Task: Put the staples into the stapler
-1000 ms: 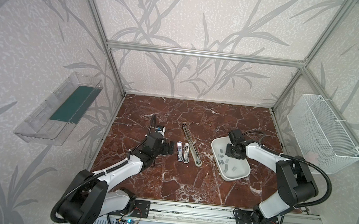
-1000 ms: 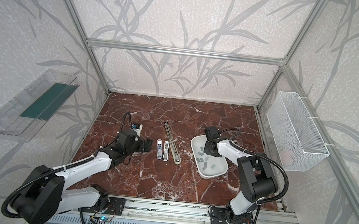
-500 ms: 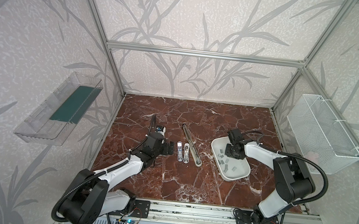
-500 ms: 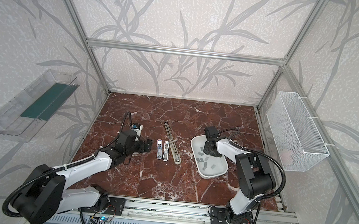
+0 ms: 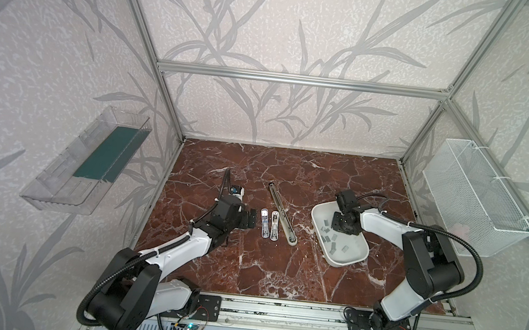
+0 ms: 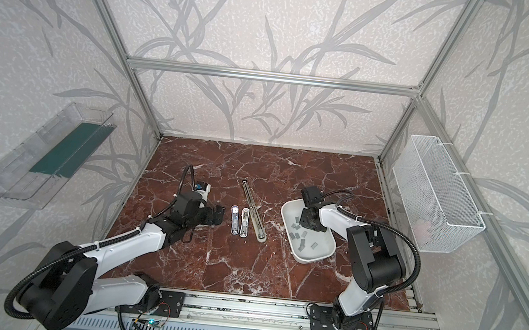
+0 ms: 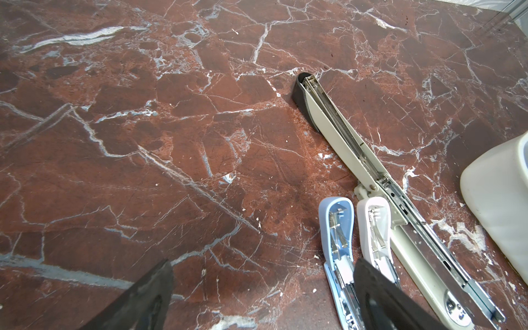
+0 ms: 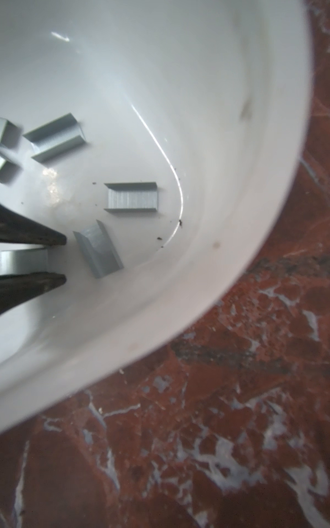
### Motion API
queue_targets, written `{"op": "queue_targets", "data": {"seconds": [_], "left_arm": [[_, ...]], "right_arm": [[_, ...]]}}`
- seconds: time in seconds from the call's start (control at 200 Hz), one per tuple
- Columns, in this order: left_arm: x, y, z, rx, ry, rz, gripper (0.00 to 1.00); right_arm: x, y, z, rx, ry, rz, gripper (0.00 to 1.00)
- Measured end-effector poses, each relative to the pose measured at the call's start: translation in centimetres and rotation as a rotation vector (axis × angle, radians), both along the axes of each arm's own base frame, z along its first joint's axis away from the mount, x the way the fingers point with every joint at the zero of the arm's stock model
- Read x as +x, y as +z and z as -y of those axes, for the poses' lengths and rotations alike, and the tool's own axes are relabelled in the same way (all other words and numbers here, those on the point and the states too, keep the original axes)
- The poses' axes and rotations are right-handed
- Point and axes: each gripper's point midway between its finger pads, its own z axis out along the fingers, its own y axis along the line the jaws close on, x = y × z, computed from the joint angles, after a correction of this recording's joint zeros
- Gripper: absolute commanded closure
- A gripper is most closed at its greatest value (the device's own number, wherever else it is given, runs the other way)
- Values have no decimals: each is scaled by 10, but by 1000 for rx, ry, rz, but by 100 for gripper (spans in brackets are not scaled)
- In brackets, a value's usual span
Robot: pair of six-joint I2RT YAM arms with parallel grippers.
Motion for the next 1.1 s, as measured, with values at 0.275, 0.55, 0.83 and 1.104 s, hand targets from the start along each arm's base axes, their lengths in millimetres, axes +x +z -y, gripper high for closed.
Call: {"op": "queue_targets", "data": {"seconds": [0.275, 0.55, 0.83, 1.104], "left_arm": [[0, 0, 0, 0, -1, 0, 2], [0, 1, 0, -1, 0, 2, 2], [-6, 9, -5, -17, 9, 53, 2], [-11, 20, -17, -16, 59, 112, 1]], "right_arm": [[0, 0, -1, 7, 3, -2, 86], [0, 2, -1, 7, 8, 4, 90], [1, 39, -2, 19, 14, 116, 92], [-11, 84, -27, 17, 105, 297, 92]]}}
